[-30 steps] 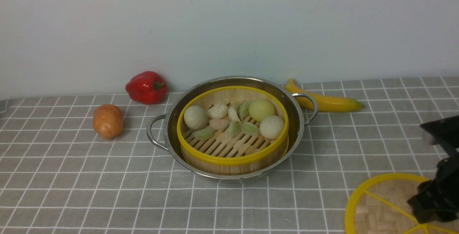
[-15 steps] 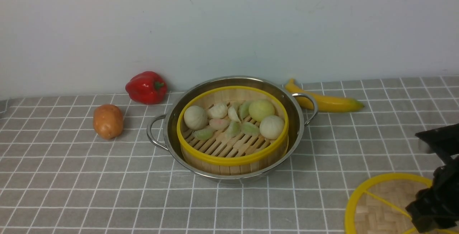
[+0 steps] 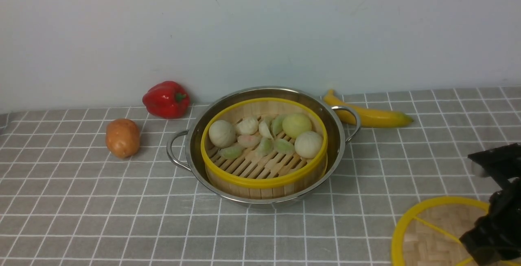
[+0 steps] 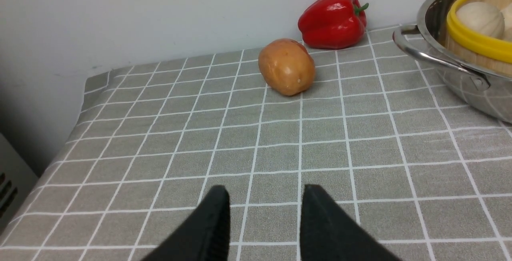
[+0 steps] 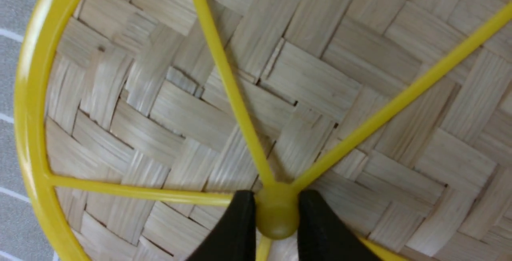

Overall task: Place the steamer in the pot on the grey tablecloth, and put the lid on the steamer.
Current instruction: 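Move the gripper down to the bamboo steamer lid and grasp its center knob, then place the bamboo steamer lid onto the steamer basket in the pot with the right gripper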

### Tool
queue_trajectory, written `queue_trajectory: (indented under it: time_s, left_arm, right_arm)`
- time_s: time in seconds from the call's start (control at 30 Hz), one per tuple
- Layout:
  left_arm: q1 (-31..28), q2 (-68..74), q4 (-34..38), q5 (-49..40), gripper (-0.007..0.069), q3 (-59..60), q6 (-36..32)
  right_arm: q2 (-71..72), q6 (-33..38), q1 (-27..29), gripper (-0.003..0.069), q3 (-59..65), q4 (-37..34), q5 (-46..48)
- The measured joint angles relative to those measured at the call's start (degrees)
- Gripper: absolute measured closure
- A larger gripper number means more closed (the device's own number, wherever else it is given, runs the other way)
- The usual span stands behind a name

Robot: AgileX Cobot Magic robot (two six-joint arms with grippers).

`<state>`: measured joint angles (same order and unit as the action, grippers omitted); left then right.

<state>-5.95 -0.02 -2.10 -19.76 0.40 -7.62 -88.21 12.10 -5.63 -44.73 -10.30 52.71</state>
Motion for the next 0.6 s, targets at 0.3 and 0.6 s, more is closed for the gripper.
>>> queue_trajectory:
  time_s: [0.3, 0.6]
  left_arm:
    - [0.0, 0.0, 0.0, 0.0, 0.0382, 0.0, -0.07]
    - [0.0, 0.0, 0.0, 0.0, 0.0382, 0.0, -0.07]
  right_arm:
    - [7.9, 2.72, 0.0, 0.051, -11.69, -0.58, 8.36]
    - [1.93, 18.02, -6.59, 0.051, -35.45, -10.22, 13.99]
